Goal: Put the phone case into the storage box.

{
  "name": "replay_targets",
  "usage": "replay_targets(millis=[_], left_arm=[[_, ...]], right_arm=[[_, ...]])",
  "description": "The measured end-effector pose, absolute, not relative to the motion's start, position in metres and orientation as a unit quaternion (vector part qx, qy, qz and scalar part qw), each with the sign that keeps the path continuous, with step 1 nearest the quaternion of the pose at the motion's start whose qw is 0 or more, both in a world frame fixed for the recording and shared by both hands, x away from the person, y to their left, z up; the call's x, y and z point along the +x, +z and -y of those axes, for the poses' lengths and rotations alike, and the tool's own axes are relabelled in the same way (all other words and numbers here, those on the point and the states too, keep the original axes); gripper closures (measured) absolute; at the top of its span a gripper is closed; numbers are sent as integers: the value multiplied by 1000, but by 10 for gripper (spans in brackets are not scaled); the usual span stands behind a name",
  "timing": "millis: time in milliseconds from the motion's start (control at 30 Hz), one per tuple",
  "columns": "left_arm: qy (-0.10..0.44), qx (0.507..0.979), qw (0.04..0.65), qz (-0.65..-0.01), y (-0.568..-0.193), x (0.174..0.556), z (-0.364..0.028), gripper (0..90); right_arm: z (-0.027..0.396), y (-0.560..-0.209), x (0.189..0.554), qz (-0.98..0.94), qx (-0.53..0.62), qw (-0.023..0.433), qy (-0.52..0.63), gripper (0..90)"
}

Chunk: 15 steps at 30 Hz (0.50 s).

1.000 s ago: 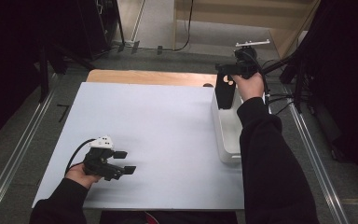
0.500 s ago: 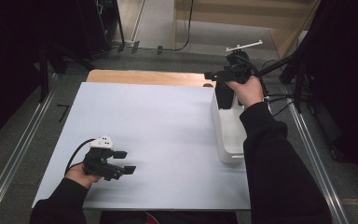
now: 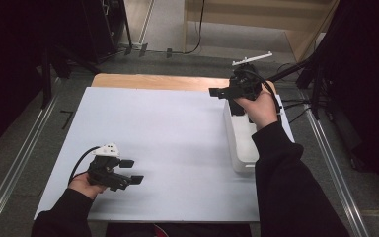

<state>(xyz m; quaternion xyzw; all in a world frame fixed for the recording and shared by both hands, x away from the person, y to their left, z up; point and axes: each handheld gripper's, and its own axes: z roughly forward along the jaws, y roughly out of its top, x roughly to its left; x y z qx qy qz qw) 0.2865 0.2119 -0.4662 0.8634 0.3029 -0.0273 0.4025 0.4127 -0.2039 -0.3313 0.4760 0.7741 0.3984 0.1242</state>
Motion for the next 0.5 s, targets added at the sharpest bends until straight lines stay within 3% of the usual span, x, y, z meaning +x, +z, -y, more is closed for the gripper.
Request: replay_targets(millis=[500], left_arm=[[-28,862,404,-304,-466,287,-212,246]], right_arm=[[200,-351,380,-795,434,100,413,69]])
